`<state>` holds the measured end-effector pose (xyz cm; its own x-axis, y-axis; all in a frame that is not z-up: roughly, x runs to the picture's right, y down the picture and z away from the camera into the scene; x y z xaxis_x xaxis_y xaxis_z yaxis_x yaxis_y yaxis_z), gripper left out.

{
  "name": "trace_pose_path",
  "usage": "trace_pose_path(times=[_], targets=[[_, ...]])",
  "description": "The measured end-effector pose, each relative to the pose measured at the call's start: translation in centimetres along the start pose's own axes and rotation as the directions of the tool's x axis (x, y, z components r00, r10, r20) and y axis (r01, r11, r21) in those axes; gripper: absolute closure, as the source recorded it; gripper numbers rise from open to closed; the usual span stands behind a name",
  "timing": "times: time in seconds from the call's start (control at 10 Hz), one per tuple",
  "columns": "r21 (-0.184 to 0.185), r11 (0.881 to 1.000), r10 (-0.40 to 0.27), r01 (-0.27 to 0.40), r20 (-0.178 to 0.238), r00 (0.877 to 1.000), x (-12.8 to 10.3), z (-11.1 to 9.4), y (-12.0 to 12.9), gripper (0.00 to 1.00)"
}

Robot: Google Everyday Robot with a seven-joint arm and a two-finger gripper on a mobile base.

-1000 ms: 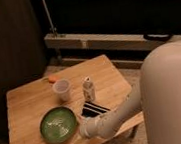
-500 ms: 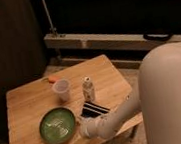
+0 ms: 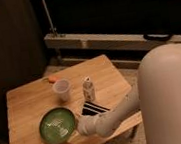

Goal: Push the ceramic bowl across the table

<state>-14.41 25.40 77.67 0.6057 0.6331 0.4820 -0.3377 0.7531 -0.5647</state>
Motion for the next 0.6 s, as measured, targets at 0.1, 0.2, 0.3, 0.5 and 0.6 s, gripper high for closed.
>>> trace_pose_path(times=[0.1,0.2,0.3,0.5,0.6], targets=[[0.000,1.000,0.005,-0.005,0.005,1.000,-0.3,0.5,-0.1,0.20],[-0.003,1.000,0.008,-0.008,0.015,1.000,-1.0,1.3,-0.1,0.20],[-0.003,1.000,0.010,-0.010,0.020,1.000,-1.2,1.6,-0.2,0.20],[-0.004,1.000,0.010,-0.010,0.038,0.999,-2.2,2.2,-0.4,0.20],[-0.004,1.000,0.004,-0.004,0.048,0.999,-3.0,2.5,-0.6,0.20]])
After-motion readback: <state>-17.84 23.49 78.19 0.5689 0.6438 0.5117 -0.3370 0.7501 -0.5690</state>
